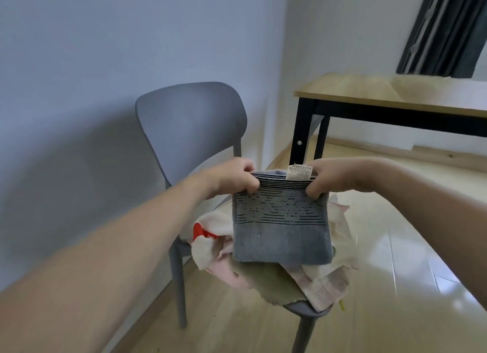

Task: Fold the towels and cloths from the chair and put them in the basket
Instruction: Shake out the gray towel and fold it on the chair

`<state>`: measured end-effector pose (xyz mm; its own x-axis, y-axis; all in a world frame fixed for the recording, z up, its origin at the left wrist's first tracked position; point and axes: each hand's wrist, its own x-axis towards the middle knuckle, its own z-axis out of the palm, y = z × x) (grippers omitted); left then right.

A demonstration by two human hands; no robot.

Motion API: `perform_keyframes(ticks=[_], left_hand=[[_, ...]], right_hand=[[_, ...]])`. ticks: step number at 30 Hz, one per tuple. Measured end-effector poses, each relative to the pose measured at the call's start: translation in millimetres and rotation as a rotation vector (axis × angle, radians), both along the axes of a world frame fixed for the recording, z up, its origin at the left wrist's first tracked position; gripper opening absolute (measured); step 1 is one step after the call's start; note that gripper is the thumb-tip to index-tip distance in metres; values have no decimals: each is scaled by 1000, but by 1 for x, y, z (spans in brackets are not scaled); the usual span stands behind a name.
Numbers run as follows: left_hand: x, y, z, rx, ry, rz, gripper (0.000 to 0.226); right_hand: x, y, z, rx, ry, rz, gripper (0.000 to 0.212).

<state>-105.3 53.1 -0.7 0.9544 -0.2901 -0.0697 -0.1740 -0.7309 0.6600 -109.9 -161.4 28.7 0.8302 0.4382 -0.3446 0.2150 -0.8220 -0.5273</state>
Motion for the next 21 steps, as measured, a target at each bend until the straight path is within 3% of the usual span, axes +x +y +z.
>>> perform_keyframes(ticks=[2,5,7,10,12,15,17,21], left_hand=[[-7,1,23,-7,-162,-14,20],[-18,1,47,-71,-543,37,21],[-26,2,55,-94,-731,38,25],[-36,5,38,65,-888,-78,32],[-46,6,9,226,-819,-202,31],[-74,6,-42,459,-405,-341,23],[-87,5,-69,486,-182,-396,14],[-89,0,-81,411,-75,-334,11]], right_hand=[[-12,-1,24,-2,-77,-14,21],[-26,-3,47,22,-479,-120,19],[-35,-7,51,144,-690,-156,26],[-47,-16,35,116,-783,-90,34],[-56,-17,8,-99,-771,19,16],[-79,-18,-46,-287,-370,73,12],[-92,-18,-77,-342,-211,113,12],[-87,-24,-91,-308,-171,67,12]])
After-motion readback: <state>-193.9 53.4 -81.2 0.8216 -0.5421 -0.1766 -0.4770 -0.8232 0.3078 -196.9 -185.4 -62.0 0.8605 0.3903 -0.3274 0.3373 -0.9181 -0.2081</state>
